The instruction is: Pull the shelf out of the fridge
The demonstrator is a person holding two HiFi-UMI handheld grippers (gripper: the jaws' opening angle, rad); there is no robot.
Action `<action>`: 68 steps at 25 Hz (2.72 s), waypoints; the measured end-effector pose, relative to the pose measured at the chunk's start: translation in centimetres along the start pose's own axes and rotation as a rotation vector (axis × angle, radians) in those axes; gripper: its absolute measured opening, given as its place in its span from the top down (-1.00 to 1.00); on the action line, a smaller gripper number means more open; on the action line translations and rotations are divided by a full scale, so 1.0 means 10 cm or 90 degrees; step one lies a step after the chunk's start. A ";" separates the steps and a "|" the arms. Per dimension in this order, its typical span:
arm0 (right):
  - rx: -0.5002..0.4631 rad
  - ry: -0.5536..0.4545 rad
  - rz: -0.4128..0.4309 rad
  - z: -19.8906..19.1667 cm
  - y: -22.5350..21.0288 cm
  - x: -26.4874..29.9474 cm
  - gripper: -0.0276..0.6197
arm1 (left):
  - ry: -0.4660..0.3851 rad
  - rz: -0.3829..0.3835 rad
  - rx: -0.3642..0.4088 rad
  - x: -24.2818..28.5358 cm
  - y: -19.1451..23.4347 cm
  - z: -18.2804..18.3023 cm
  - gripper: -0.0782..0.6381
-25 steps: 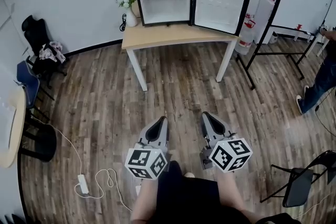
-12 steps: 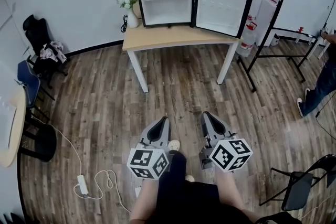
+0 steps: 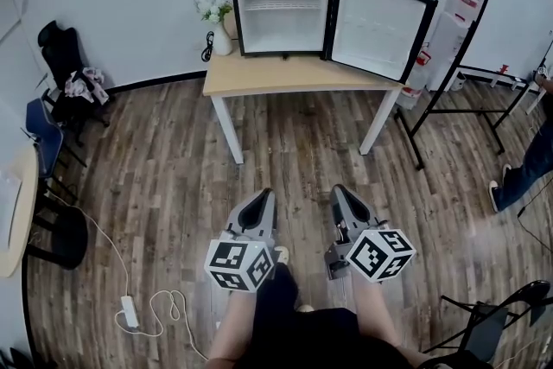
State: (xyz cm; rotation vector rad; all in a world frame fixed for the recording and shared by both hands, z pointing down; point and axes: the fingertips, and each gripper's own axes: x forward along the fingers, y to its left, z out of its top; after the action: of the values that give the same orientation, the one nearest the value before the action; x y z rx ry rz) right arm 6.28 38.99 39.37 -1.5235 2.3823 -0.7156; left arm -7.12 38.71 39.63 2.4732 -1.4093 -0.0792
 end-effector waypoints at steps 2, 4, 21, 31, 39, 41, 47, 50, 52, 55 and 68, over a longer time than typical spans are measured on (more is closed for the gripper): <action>-0.002 0.001 -0.002 0.04 -0.06 0.13 0.94 | 0.001 0.001 -0.001 0.12 0.09 0.03 0.76; -0.005 0.000 -0.001 0.09 -0.09 0.27 0.94 | 0.001 0.002 -0.005 0.24 0.18 0.06 0.76; -0.004 -0.003 -0.015 0.33 -0.35 1.46 0.94 | 0.011 -0.030 0.013 1.22 0.89 0.38 0.76; -0.014 0.000 -0.042 0.34 -0.51 2.01 0.94 | 0.017 -0.063 0.025 1.71 1.22 0.50 0.76; -0.016 0.002 -0.062 0.35 -0.57 2.18 0.94 | 0.029 -0.065 0.017 1.84 1.41 0.49 0.76; -0.016 0.007 -0.065 0.34 -0.57 2.18 0.94 | 0.035 -0.066 0.012 1.84 1.41 0.47 0.76; -0.017 0.026 -0.064 0.29 -0.58 2.24 0.94 | 0.044 -0.061 -0.001 1.83 1.43 0.39 0.76; -0.017 0.032 -0.056 0.27 -0.59 2.30 0.94 | 0.043 -0.053 -0.003 1.86 1.47 0.39 0.76; -0.018 0.033 -0.051 0.29 -0.61 2.37 0.94 | 0.037 -0.047 -0.003 1.91 1.51 0.41 0.76; -0.019 0.032 -0.048 0.31 -0.66 2.48 0.94 | 0.033 -0.038 -0.001 2.00 1.58 0.43 0.76; 0.003 0.035 -0.045 0.53 -1.05 2.95 0.94 | 0.047 -0.031 0.000 2.61 1.73 0.49 0.76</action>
State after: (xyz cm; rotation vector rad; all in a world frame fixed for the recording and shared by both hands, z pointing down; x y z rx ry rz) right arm 3.98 7.48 42.25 -1.6133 2.3738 -0.7870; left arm -8.91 7.14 42.24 2.4841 -1.3188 0.0024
